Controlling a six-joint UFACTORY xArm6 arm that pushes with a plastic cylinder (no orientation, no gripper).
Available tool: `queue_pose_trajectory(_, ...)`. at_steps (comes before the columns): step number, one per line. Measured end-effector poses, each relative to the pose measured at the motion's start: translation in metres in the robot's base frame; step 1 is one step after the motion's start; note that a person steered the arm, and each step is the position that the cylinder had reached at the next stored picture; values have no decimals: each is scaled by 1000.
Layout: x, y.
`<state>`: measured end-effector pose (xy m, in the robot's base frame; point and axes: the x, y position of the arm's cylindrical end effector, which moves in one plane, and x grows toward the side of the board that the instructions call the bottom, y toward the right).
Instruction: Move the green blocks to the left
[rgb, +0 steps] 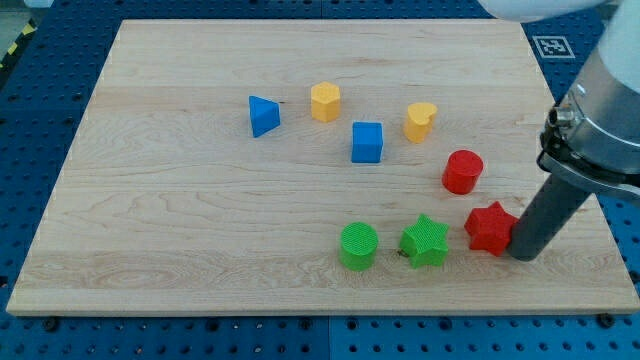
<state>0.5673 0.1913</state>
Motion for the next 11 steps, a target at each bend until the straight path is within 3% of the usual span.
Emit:
queue_pose_trajectory(3, -1, -49)
queue_pose_trajectory(5, 28, -63)
queue_pose_trajectory(11, 12, -228)
